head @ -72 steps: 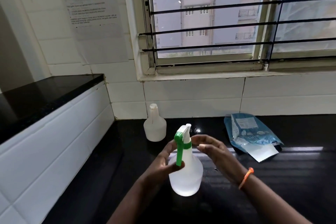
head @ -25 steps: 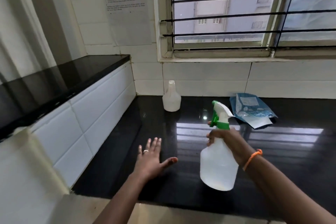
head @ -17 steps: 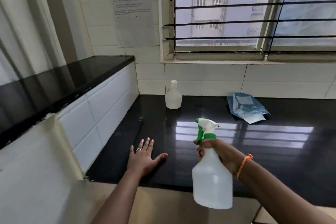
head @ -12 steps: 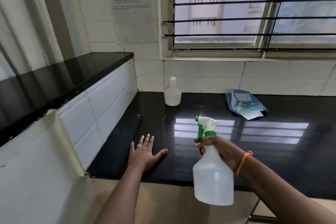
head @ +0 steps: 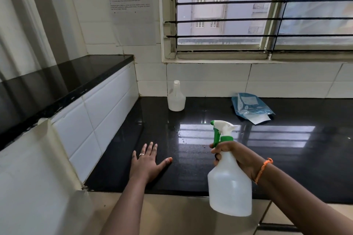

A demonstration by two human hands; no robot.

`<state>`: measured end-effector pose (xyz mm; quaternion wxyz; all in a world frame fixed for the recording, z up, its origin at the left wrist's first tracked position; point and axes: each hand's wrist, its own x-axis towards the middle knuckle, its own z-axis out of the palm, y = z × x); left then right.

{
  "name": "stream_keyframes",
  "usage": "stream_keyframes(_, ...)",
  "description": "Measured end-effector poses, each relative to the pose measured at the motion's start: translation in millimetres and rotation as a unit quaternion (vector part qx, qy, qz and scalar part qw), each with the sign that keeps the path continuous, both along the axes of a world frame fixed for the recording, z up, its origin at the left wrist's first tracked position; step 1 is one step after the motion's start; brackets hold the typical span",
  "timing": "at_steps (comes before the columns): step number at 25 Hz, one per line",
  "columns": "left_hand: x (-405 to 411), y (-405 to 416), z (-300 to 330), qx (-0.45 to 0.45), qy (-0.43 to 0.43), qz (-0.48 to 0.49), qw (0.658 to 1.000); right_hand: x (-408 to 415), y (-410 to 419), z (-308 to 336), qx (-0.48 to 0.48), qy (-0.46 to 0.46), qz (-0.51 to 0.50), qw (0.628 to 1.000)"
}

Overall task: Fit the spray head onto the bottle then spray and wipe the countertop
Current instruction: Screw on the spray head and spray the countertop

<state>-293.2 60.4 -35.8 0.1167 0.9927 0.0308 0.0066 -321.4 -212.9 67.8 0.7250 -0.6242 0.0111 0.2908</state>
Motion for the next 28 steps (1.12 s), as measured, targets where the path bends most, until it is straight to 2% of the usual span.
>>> stream_keyframes(8, 0, -1, 0, 0.0, -0.005, 0.001, 1.0, 1, -19, 7, -0.009, 0.003, 0.005, 1.0)
stream_keyframes(16, 1, -1, -2, -0.003, -0.009, 0.006, 1.0, 1, -39, 0, -0.019, 0.024, -0.025, 0.999)
stream_keyframes(28, 0, -1, -1, -0.002, -0.014, 0.009, 1.0, -2, -56, 10, -0.026, 0.002, -0.09, 0.996)
